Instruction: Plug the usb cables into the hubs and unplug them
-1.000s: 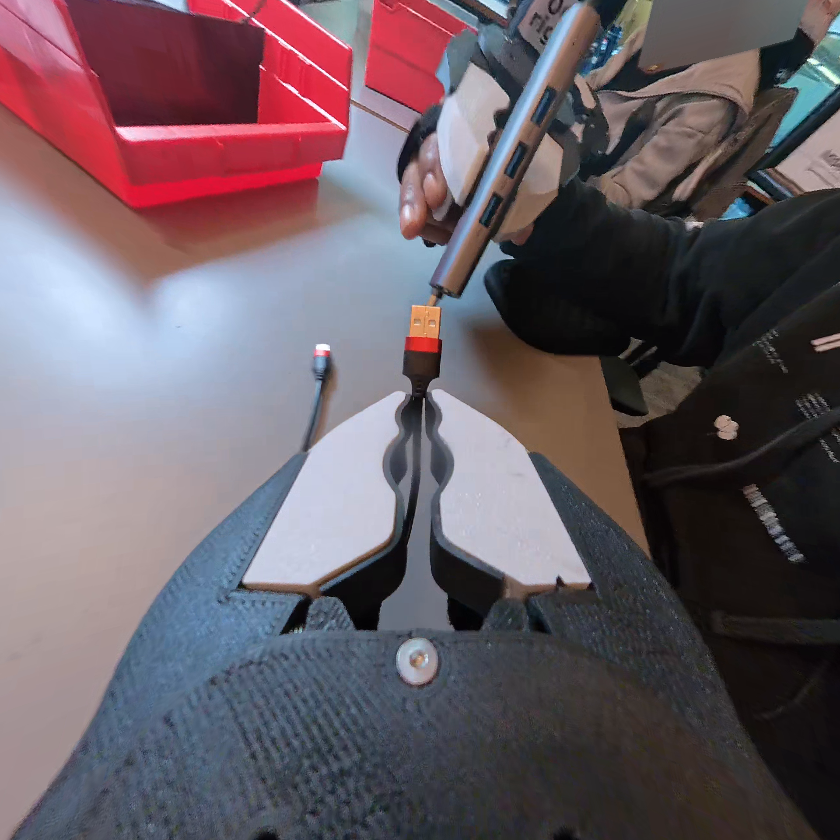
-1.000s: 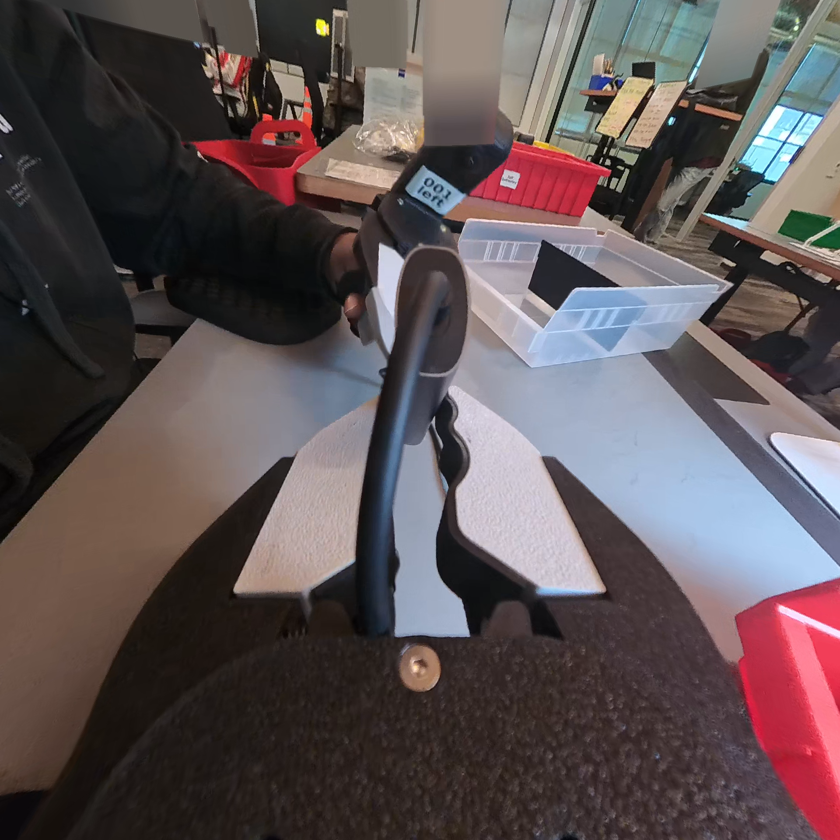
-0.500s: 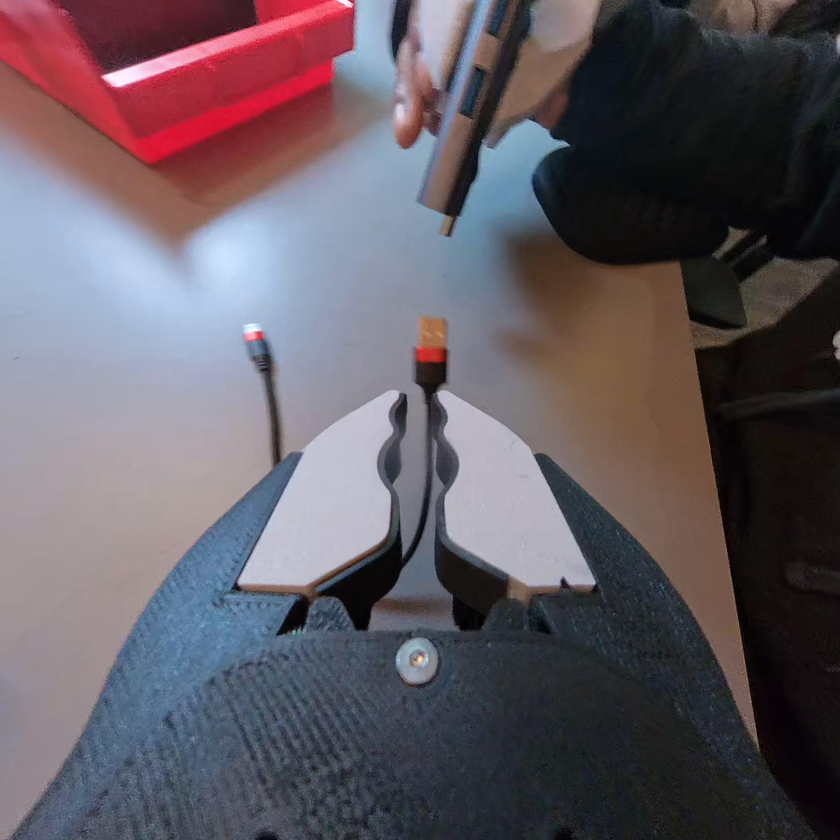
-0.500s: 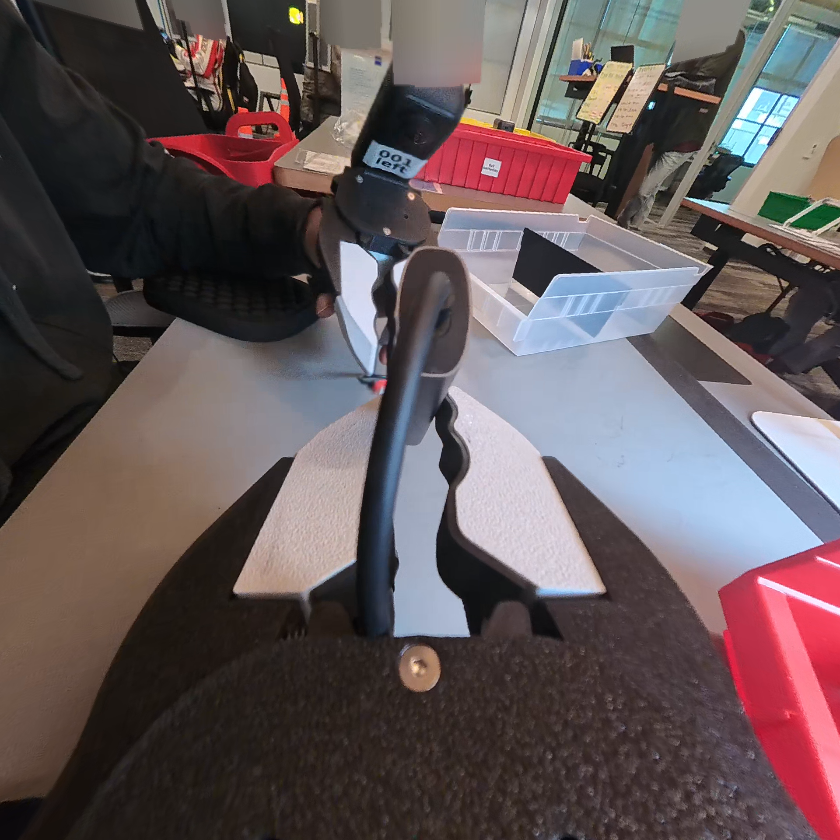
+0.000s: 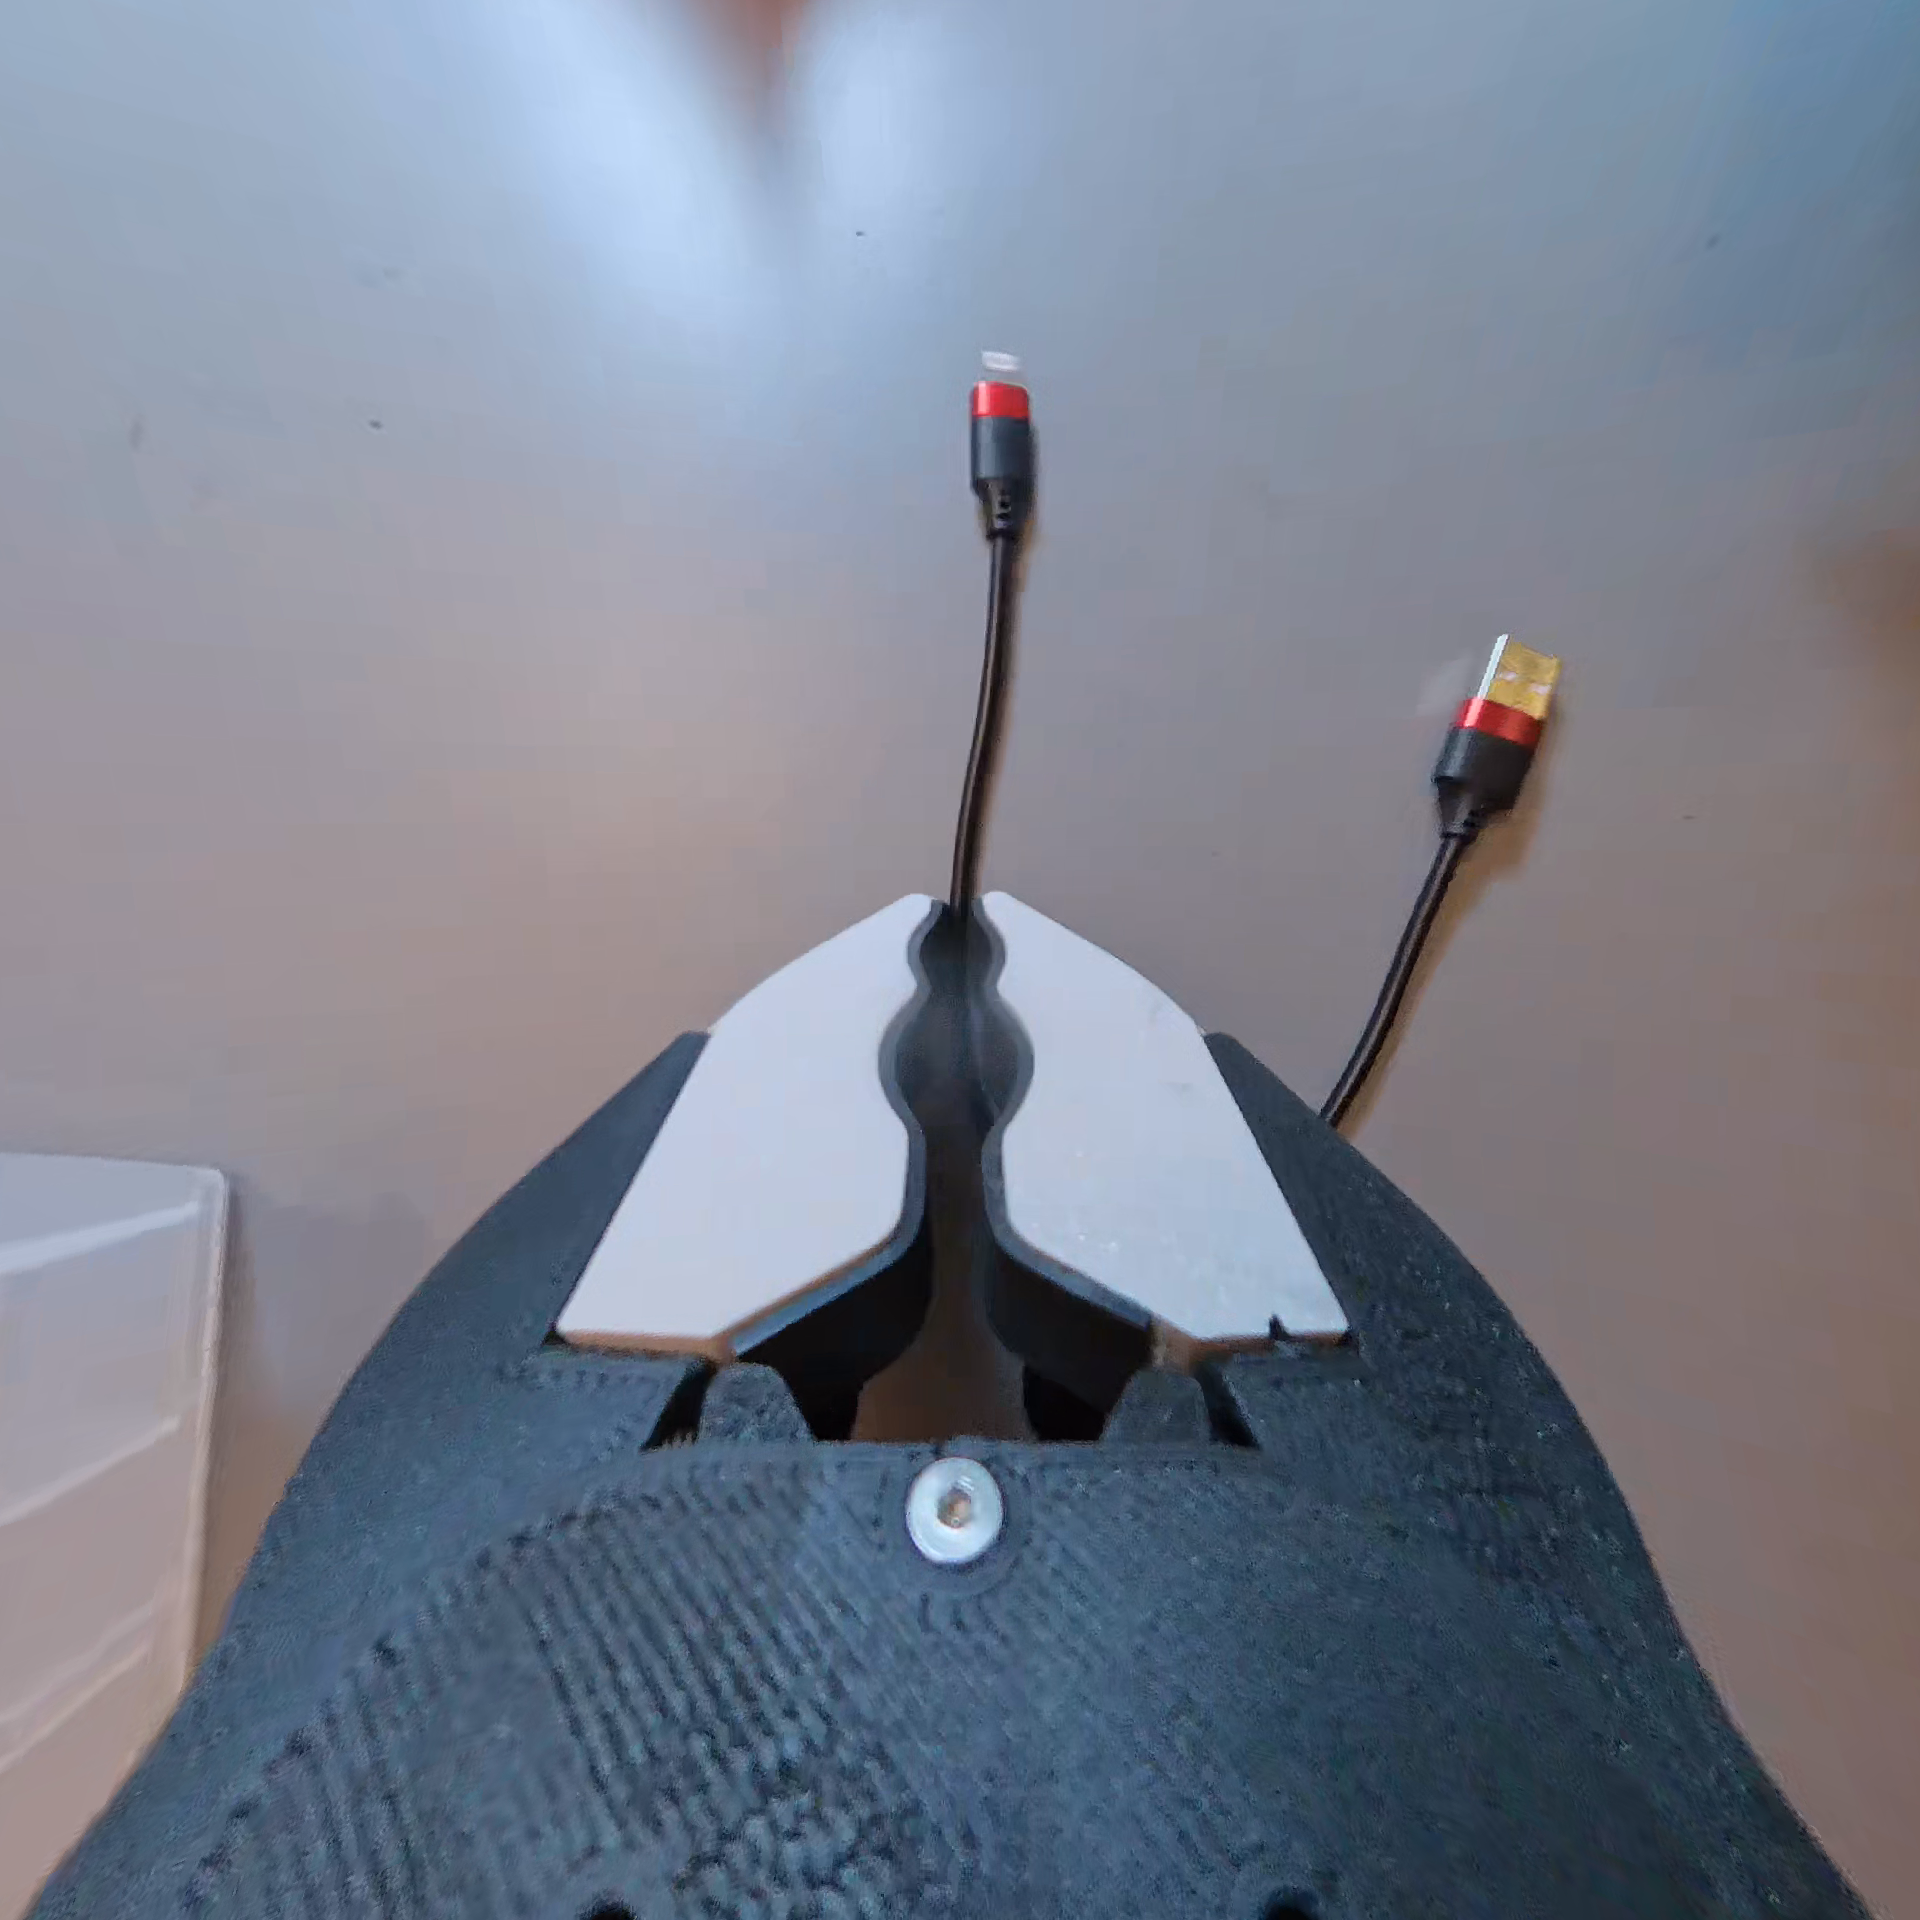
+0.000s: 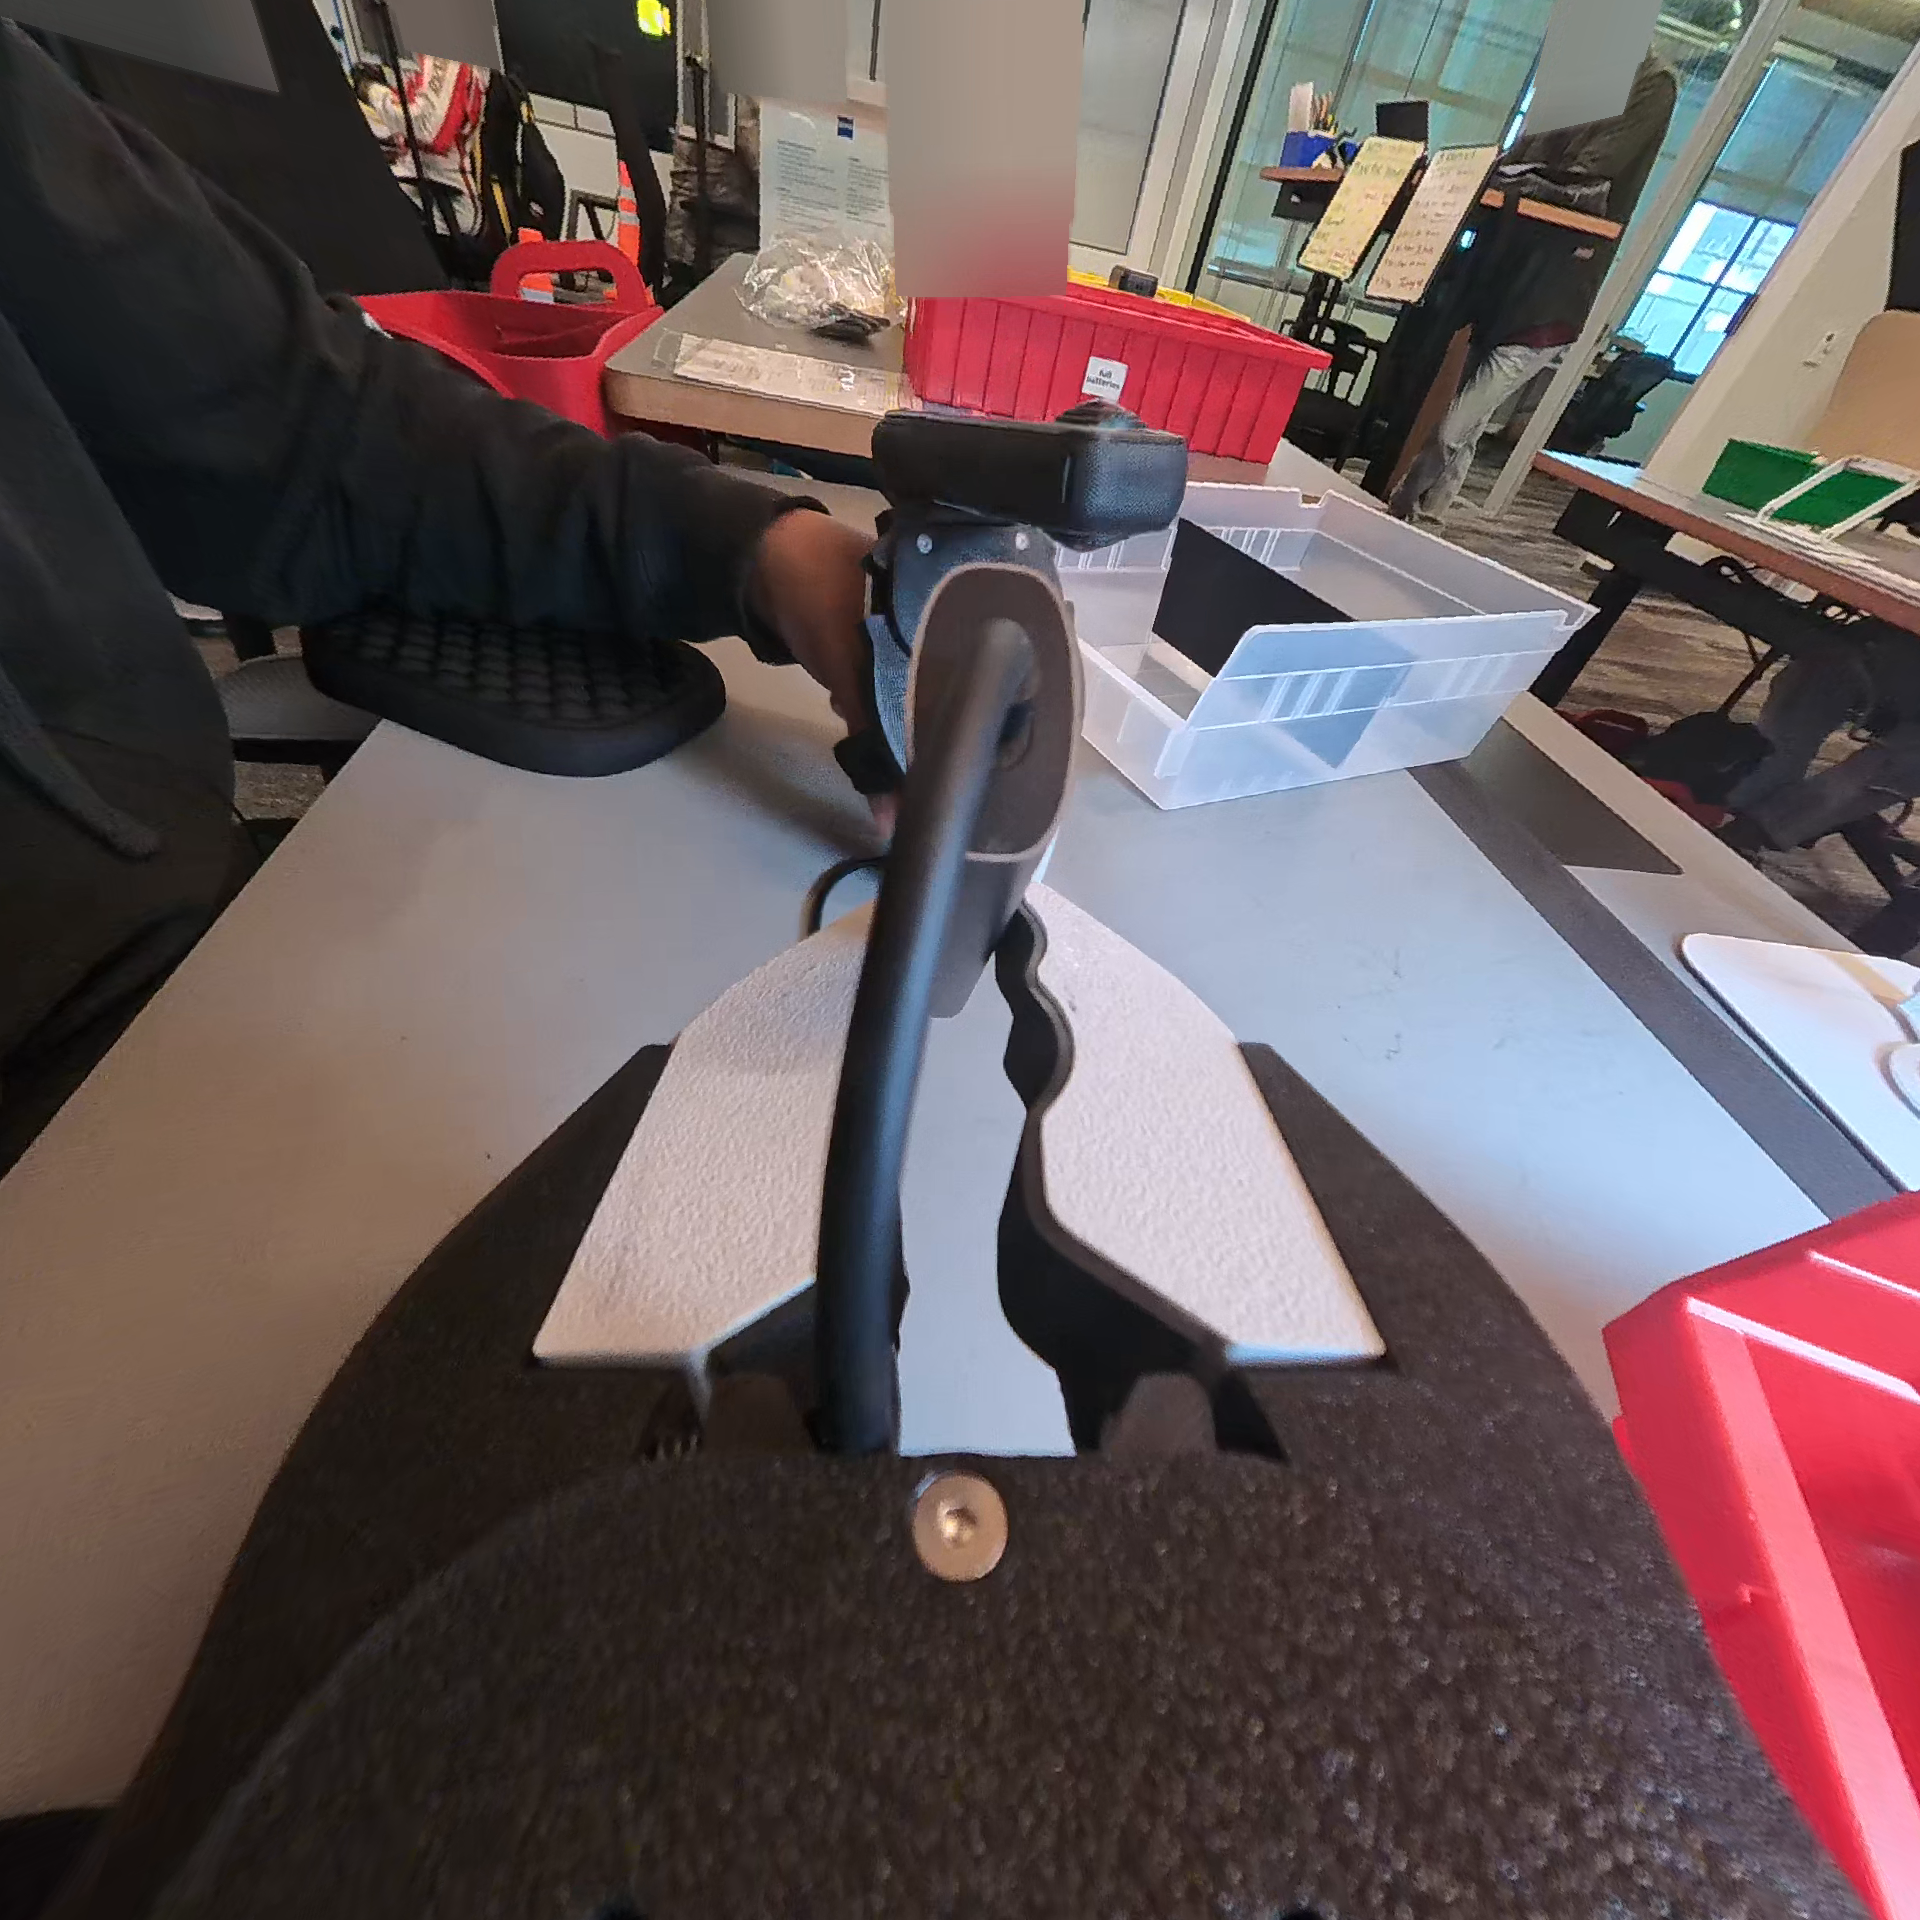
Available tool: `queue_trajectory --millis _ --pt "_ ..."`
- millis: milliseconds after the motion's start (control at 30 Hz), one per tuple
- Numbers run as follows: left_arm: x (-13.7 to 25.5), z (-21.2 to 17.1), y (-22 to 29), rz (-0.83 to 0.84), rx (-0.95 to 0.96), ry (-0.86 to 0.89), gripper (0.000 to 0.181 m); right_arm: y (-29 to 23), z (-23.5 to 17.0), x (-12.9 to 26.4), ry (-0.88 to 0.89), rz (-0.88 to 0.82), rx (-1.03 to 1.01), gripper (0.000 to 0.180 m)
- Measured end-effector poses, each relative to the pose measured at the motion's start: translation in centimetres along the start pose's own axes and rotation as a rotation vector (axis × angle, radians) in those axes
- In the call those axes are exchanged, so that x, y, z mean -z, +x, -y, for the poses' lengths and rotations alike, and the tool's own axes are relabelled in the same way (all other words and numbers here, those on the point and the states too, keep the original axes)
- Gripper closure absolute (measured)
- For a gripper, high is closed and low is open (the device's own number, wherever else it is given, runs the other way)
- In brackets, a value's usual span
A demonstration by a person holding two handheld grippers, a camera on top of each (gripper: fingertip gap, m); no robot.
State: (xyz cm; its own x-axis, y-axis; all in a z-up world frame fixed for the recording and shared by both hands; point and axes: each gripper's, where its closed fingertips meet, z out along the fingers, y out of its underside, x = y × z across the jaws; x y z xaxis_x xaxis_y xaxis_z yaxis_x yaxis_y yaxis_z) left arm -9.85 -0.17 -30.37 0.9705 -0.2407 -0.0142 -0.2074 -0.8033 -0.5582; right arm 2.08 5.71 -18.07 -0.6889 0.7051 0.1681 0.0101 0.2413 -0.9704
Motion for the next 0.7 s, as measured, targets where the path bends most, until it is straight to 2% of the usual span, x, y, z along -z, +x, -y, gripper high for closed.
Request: queue_trajectory --millis 33,133,233,300,367,467,533,600,700 --pt "0.1 0.1 -0.7 0.053 -0.019 -0.01 0.178 0.0 0.0 0.0 0.0 -0.003 0.002 0.162" --pt "2.2 2.4 -2.4 0.158 -0.021 0.129 0.178 0.2 0.2 0.2 0.007 -0.015 0.001 0.162" --pt "7.6 6.3 -3.2 0.287 -0.092 0.389 0.178 0.5 0.4 0.4 0.015 -0.029 0.003 0.162" --pt "10.1 7.5 -0.9 0.224 -0.191 0.483 0.178 0.5 0.6 0.5 0.028 -0.029 -0.002 0.162" --pt "10.7 6.7 2.8 0.009 -0.27 0.481 0.18 0.6 0.9 0.6 0.044 -0.025 -0.011 0.162" --pt "10.5 5.0 4.8 -0.195 -0.216 0.469 0.172 0.7 1.2 0.9 0.067 -0.024 -0.024 0.162" --pt "9.6 4.2 3.0 -0.189 -0.09 0.45 0.173 0.7 1.3 0.9 0.074 -0.027 -0.028 0.162" --pt "7.9 2.9 0.3 -0.104 0.058 0.357 0.172 0.7 1.3 0.9 0.072 -0.027 -0.028 0.162" --pt "4.8 1.6 -2.2 0.003 0.162 0.264 0.168 0.6 1.0 0.7 0.061 -0.021 -0.029 0.162"
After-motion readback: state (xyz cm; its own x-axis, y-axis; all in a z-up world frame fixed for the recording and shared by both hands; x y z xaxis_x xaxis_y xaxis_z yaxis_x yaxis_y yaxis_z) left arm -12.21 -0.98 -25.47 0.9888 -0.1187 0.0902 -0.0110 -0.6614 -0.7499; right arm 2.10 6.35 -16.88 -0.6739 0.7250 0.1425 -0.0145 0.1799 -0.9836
